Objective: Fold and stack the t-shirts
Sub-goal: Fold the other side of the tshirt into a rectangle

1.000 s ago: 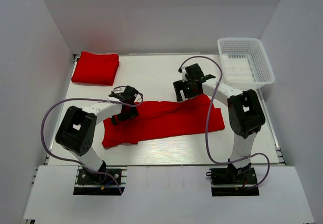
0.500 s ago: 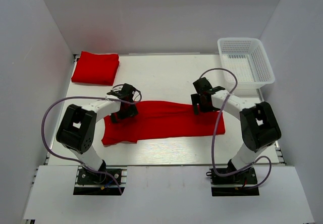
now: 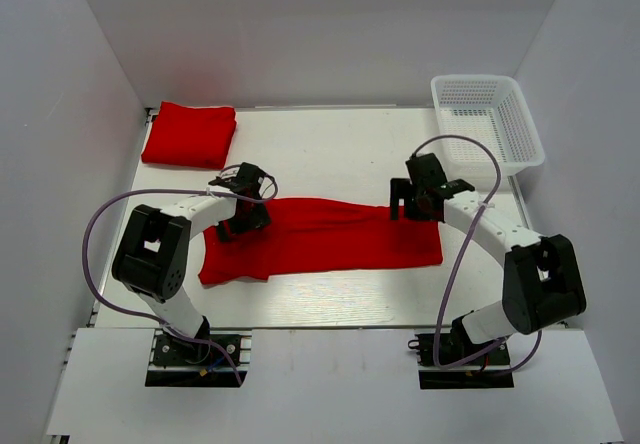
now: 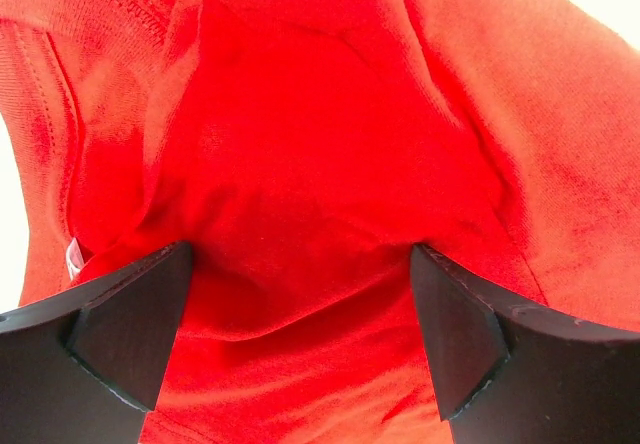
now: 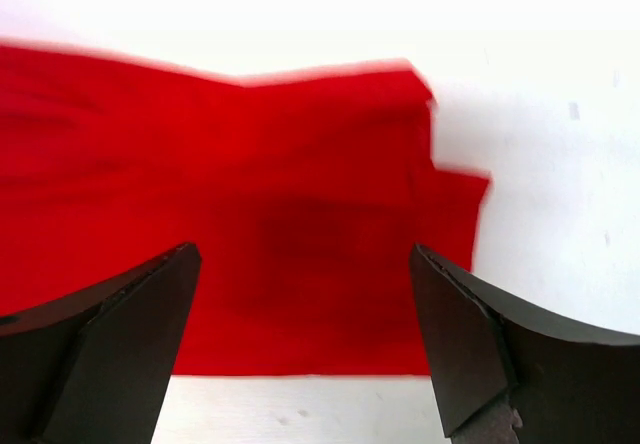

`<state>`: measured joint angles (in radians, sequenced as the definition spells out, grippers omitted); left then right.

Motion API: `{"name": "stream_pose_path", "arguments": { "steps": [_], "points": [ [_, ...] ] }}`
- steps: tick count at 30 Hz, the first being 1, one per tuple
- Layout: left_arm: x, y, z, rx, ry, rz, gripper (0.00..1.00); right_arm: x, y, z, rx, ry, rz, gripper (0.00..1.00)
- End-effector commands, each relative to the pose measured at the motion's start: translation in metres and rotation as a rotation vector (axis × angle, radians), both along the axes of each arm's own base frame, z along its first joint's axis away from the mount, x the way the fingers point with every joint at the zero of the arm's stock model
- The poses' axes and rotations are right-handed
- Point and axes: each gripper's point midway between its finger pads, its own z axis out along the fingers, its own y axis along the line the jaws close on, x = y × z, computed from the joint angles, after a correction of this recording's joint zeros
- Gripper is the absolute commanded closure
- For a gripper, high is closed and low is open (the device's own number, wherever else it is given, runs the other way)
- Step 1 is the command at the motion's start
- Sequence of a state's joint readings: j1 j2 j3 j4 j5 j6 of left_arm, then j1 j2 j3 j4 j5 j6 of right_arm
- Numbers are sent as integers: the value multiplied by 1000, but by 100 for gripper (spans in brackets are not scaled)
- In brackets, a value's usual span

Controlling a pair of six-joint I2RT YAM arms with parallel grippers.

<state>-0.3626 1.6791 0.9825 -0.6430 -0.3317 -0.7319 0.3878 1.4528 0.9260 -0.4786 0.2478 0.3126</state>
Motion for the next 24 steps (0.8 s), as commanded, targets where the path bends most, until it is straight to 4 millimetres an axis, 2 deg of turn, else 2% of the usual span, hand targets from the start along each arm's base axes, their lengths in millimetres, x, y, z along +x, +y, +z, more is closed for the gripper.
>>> {"name": "stream_pose_path", "arguments": {
  "steps": [1, 4, 8, 13, 24],
  "points": [
    [-19, 24, -13, 93, 72, 5, 0, 44, 32, 49, 152, -179, 72, 10],
    [-19, 24, -13, 93, 72, 5, 0, 60, 28, 51, 130, -194, 69, 11],
    [-18, 27, -13, 96, 75, 6, 0, 68, 21, 33, 107, -156, 83, 13],
    [-19, 28, -15, 102, 86, -2, 0, 72, 9, 11, 104, -109, 89, 13],
    [-15, 29, -13, 101, 85, 7, 0, 69, 5, -12, 148, -44, 96, 20]
  ]
}}
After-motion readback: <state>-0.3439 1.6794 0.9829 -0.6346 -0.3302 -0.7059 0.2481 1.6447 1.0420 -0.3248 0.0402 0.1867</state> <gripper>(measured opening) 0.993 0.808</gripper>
